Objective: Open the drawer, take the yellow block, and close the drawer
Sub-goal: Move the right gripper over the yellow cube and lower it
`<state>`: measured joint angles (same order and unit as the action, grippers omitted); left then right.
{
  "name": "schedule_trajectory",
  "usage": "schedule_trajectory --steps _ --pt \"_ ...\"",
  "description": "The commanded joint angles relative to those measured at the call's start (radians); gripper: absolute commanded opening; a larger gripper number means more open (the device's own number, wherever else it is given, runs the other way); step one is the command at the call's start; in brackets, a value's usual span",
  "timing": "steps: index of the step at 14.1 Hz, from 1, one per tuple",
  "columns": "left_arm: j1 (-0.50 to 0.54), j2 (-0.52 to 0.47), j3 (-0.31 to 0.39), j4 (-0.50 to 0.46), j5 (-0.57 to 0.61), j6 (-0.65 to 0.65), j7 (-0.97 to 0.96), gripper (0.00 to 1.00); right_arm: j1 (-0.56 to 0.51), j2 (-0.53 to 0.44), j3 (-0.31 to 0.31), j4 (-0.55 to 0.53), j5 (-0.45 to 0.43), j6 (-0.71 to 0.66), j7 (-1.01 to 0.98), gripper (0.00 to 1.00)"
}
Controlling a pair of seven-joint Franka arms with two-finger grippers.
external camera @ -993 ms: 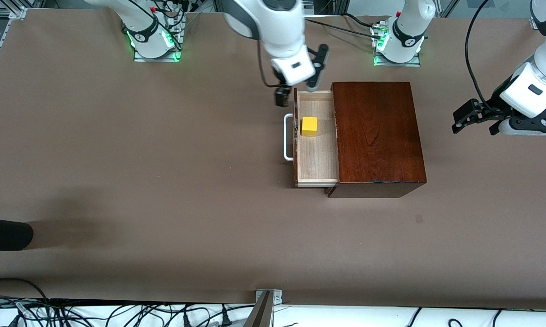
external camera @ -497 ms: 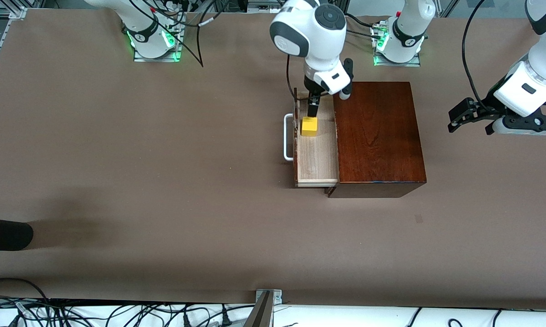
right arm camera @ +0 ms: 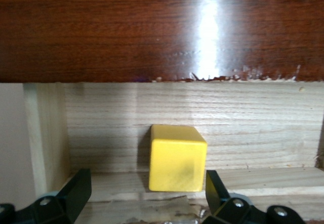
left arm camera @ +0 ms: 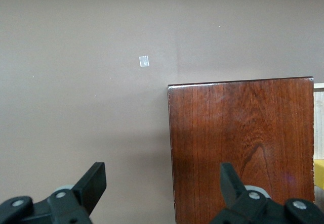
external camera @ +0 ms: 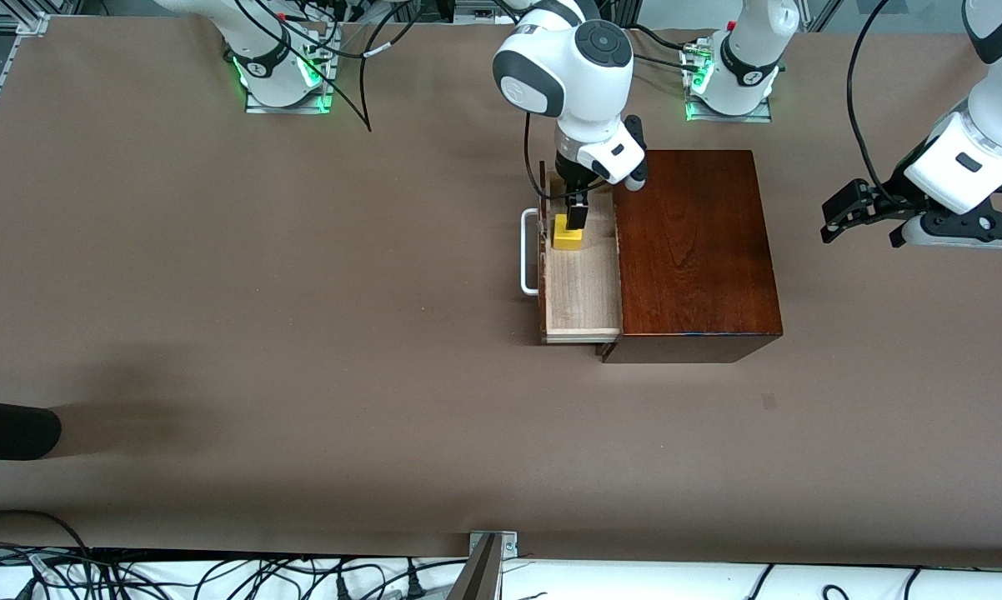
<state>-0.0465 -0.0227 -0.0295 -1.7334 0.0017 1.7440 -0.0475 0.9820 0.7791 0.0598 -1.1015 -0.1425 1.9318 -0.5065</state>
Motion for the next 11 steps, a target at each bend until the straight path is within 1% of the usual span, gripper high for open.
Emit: schedule_trajectory --steps 1,11 --pt "-0.006 -0.020 0.002 -0.009 0.023 -0.011 0.014 1.00 -0.006 0.025 0.003 0.026 -0.016 0.010 -0.021 1.00" --pt "-0.006 -0.022 -0.010 -0.009 0.024 -0.012 0.011 1.00 -0.006 0.066 -0.008 0.026 -0.017 0.076 -0.018 1.00"
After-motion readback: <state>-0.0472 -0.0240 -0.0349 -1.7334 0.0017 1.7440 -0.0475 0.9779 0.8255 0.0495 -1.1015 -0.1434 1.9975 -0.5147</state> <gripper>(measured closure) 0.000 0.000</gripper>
